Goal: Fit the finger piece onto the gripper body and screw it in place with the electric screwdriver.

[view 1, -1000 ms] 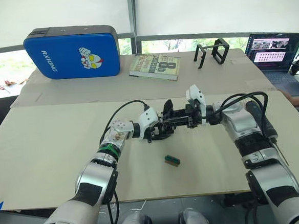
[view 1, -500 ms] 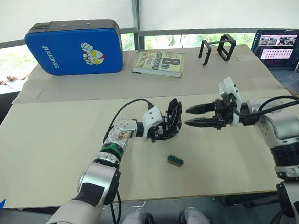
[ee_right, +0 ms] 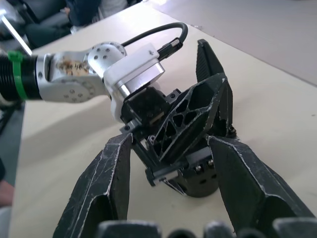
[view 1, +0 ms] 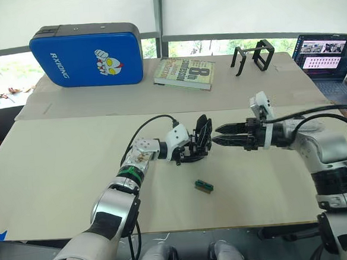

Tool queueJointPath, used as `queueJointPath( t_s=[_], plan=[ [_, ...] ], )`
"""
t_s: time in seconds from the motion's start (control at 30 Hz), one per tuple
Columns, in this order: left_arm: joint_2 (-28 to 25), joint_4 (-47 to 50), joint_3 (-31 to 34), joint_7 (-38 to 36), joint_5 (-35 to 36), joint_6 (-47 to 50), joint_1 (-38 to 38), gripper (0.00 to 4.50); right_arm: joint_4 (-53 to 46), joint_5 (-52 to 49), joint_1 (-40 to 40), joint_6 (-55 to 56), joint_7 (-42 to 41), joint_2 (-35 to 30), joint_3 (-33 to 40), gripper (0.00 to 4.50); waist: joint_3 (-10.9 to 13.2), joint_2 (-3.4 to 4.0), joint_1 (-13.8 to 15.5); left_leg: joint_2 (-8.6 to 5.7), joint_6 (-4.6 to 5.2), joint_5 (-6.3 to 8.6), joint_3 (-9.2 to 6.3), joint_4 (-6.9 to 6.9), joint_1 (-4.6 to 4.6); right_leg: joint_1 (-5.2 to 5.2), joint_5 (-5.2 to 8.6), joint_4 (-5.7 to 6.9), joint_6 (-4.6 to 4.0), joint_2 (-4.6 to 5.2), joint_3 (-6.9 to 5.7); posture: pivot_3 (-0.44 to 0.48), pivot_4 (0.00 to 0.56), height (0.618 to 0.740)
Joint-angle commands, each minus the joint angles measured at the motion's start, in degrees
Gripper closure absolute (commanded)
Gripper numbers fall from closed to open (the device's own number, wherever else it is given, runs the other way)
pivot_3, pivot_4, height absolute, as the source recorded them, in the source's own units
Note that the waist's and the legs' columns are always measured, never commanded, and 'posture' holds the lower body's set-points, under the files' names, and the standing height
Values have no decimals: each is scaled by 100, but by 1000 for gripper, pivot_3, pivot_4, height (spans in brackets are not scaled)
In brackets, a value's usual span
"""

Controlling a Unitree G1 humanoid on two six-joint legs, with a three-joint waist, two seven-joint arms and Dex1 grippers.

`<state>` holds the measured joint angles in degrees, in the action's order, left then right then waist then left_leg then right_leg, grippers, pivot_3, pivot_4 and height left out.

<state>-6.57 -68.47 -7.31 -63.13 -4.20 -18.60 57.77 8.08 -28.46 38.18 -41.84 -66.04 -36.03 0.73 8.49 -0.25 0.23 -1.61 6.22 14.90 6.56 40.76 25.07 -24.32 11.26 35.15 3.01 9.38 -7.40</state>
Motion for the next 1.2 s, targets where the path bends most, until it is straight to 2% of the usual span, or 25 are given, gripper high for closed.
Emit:
queueJointPath(
  t_s=[0.03, 0.4, 0.57, 0.63, 0.67, 1.0, 1.2],
  plan=[
    [-19, 82, 28, -16, 29, -109, 66, 2189, 170, -189, 214, -267, 78, 65, 114, 1779, 0, 0, 1, 0, 1, 0, 0, 0, 0, 0, 0, 0, 0, 0, 0, 0, 150, 740],
    [-50, 86, 6, 20, 0, -132, 82, 2188, 440, -427, 509, -744, 199, 572, 83, 1779, 0, 1, -33, 0, 4, -2, 1, 0, 0, 0, 0, 3, 0, -7, 1, 0, 150, 740],
    [-48, 77, 4, 30, -1, -128, 96, 2189, 477, -361, 527, -636, 229, 705, 33, 3283, 0, 1, -31, 0, 4, -3, 0, 0, 0, 1, 0, 5, 0, -11, 2, 0, 150, 740],
    [-45, 73, 4, 38, -1, -126, 103, 2188, 449, -214, 481, -413, 216, 685, -78, 4030, 0, 1, -39, -1, 5, -3, 1, 0, 0, 2, 0, 5, 0, -14, 2, 0, 150, 740],
    [-44, 70, 4, 42, -1, -124, 106, 2189, 440, -137, 455, -280, 201, 675, -131, 4224, 0, 1, -45, -1, 5, -3, 1, 0, 0, 1, 0, 5, 0, -17, 3, 0, 150, 740],
    [-52, 57, 1, 54, -5, -113, 110, 2189, -25, 366, 415, 1522, -710, 343, -434, 4222, 0, 1, -47, -2, 8, -5, 3, 1, 0, 3, 1, 6, 2, -23, 4, 0, 150, 740],
    [-63, 42, -11, 67, -23, -131, 113, 2189, 291, 513, 673, 1818, -891, 313, -479, 4222, 0, 1, -52, -2, 9, -6, 3, 2, -1, 4, 1, 6, 2, -25, 4, 0, 150, 740]
  ],
)
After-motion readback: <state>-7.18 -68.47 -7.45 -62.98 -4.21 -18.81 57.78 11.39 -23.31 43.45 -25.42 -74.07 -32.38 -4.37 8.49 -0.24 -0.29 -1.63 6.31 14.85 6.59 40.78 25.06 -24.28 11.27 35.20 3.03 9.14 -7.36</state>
